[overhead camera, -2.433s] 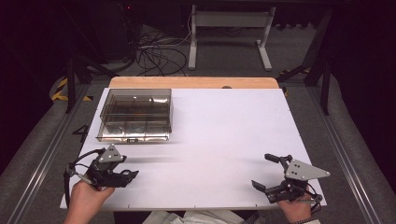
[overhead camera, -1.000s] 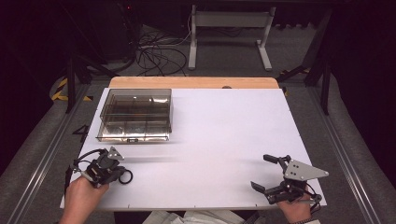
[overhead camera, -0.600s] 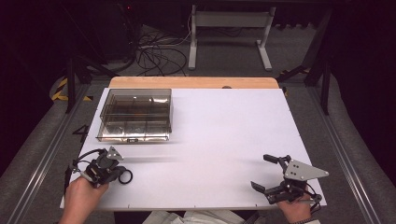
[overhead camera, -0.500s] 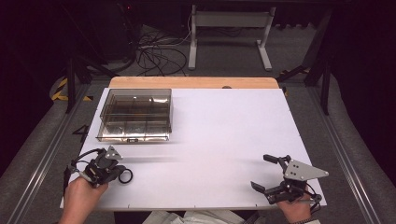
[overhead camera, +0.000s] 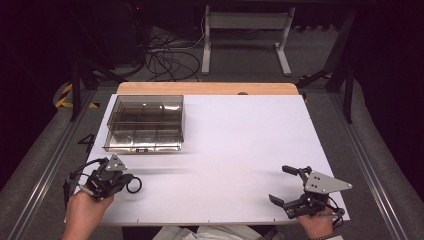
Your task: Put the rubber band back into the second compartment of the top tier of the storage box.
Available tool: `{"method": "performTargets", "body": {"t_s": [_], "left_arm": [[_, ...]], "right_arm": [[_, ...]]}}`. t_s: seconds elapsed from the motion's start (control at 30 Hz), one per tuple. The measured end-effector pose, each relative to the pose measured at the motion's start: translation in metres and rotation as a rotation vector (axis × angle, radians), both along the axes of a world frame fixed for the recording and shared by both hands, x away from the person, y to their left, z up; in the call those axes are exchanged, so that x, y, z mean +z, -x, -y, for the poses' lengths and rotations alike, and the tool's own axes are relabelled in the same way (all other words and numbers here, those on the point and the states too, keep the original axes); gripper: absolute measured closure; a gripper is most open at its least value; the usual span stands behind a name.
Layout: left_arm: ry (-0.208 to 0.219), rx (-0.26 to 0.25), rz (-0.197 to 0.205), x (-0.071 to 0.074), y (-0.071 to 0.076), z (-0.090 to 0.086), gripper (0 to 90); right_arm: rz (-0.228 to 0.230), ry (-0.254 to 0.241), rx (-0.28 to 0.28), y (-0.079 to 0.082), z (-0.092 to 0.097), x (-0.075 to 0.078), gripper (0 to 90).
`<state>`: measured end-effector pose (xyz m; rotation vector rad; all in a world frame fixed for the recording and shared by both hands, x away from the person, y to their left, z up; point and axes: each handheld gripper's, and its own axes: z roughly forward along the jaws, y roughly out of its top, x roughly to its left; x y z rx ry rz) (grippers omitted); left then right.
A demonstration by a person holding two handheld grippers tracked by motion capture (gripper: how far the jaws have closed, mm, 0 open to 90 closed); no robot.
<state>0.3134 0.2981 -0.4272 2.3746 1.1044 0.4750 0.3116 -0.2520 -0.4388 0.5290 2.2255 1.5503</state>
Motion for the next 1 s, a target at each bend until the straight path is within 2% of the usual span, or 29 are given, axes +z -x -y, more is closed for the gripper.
{"method": "performTargets", "body": {"t_s": [0.17, 0.27, 0.3, 0.37, 0.4, 0.5, 0.53, 0.67, 0.77, 0.83, 0.87, 1.0], "left_arm": [[0.009, 0.004, 0.012, 0.002, 0.002, 0.0, 88.4], [0.03, 0.002, 0.033, 0.006, 0.004, -0.001, 88.4], [0.058, 0.001, 0.051, 0.009, 0.005, -0.001, 88.4], [0.061, 0.002, 0.059, 0.01, 0.006, -0.002, 88.4], [0.084, 0.001, 0.085, 0.014, 0.008, -0.004, 88.4], [0.128, 0.005, 0.116, 0.018, 0.01, -0.007, 88.4], [0.128, 0.005, 0.116, 0.018, 0.01, -0.007, 88.4], [0.179, 0.016, 0.171, 0.023, 0.013, -0.012, 88.4], [0.219, 0.022, 0.192, 0.026, 0.014, -0.015, 88.4], [0.227, 0.022, 0.2, 0.027, 0.014, -0.016, 88.4], [0.249, 0.024, 0.218, 0.028, 0.015, -0.017, 88.4], [0.281, 0.026, 0.246, 0.032, 0.015, -0.02, 88.4]], "right_arm": [[-0.001, 0.001, 0.001, 0.0, 0.0, 0.0, 2.2], [-0.001, 0.001, 0.002, 0.0, 0.0, 0.0, 2.2], [-0.001, 0.0, 0.002, 0.0, 0.0, 0.0, 2.2], [-0.001, 0.0, 0.002, 0.0, 0.0, 0.0, 2.2], [-0.001, 0.0, 0.002, 0.0, 0.0, 0.0, 2.2], [0.0, 0.0, 0.002, 0.001, 0.0, 0.0, 2.2], [0.0, 0.0, 0.002, 0.001, 0.0, 0.0, 2.2], [-0.002, 0.0, 0.002, 0.001, 0.0, 0.0, 2.2], [-0.001, 0.0, 0.002, 0.001, -0.001, 0.0, 2.2], [-0.002, -0.001, 0.002, 0.001, -0.001, 0.0, 2.2], [-0.003, -0.002, 0.002, 0.001, -0.001, 0.0, 2.2], [-0.003, -0.001, 0.002, 0.0, -0.001, 0.0, 2.2]]}}
